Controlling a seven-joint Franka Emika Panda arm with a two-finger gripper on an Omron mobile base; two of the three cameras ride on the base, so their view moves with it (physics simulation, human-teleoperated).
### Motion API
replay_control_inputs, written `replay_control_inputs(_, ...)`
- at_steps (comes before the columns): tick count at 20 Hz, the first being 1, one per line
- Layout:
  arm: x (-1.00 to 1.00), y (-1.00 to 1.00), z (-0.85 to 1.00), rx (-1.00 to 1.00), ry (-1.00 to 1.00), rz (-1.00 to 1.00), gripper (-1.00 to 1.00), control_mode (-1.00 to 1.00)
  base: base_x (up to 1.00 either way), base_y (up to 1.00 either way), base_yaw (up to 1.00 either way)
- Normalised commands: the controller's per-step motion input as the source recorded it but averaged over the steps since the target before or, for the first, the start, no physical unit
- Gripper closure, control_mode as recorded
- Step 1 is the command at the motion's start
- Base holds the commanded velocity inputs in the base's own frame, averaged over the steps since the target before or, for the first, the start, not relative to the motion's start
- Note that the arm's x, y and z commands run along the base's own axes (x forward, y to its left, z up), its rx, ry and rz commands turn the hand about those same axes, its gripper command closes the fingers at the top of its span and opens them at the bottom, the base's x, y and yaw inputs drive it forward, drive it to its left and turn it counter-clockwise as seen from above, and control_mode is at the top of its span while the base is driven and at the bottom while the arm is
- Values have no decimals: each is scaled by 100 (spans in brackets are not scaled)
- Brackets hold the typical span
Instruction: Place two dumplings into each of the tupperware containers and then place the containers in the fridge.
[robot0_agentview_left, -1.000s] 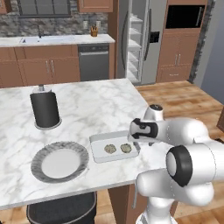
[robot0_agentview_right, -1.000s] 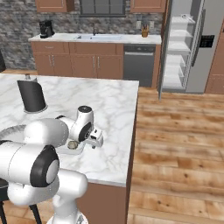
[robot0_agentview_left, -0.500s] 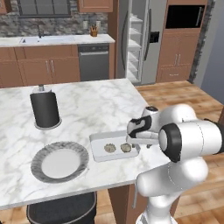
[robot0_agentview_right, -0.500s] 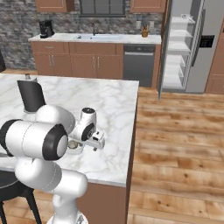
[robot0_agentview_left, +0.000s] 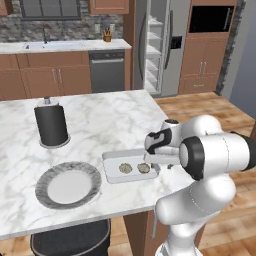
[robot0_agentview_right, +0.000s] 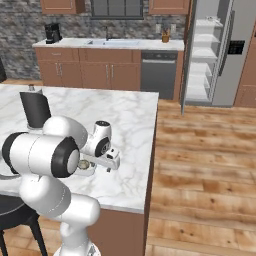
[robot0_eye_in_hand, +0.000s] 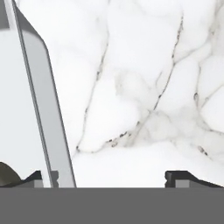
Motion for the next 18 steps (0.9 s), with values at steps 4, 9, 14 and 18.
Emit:
replay_control_inputs(4,0,0,0,0,1,0,100,-100,0,0,0)
replay_control_inputs(9,0,0,0,0,0,0,100,-100,0,0,0)
replay_control_inputs(14,-1,-3,1,0,0,0,100,-100,0,0,0)
replay_control_inputs(18,-13,-6,38,0,0,0,100,-100,0,0,0)
